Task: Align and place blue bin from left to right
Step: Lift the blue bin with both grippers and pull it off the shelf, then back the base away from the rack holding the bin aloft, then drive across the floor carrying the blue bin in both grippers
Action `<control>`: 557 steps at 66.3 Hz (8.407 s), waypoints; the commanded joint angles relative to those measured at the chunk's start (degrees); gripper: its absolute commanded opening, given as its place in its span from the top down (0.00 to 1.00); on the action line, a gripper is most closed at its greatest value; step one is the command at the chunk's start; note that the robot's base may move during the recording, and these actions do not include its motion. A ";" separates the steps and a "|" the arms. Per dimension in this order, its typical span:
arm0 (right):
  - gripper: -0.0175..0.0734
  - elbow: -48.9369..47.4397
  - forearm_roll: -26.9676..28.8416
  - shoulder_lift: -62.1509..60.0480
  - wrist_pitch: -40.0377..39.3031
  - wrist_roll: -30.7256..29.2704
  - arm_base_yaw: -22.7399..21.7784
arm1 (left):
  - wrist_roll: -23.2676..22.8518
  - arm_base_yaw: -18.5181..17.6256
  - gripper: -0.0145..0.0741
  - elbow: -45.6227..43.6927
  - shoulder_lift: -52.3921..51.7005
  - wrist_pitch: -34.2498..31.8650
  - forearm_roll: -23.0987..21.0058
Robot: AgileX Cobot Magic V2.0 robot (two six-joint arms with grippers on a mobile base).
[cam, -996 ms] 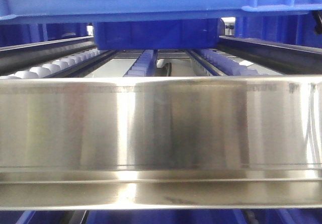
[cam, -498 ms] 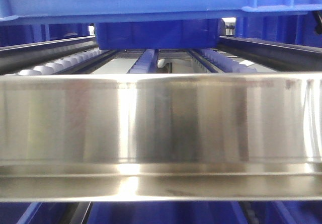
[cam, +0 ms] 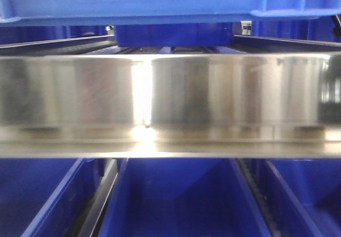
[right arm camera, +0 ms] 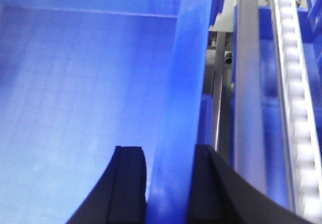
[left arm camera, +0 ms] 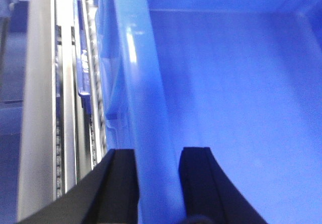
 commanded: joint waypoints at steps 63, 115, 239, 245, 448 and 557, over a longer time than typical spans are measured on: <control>0.88 -0.85 2.75 -1.06 -4.85 -0.67 0.25 | 0.74 -0.62 0.96 -1.29 -1.32 -28.58 -4.74; 0.88 -0.85 2.75 -1.06 -4.85 -0.67 0.25 | 0.74 -0.62 0.96 -1.29 -1.32 -28.58 -4.74; 0.88 -0.85 2.75 -1.06 -4.85 -0.67 0.25 | 0.74 -0.62 0.96 -1.29 -1.32 -28.58 -4.74; 0.88 -0.85 2.75 -1.06 -4.85 -0.67 0.25 | 0.74 -0.62 0.96 -1.29 -1.32 -28.58 -4.74; 0.88 -0.85 2.75 -1.06 -4.85 -0.67 0.25 | 0.74 -0.62 0.96 -1.29 -1.32 -28.58 -4.74; 0.88 -0.85 2.75 -1.08 -5.09 -0.67 0.25 | 0.74 -0.62 0.96 -1.29 -1.32 -28.54 -4.74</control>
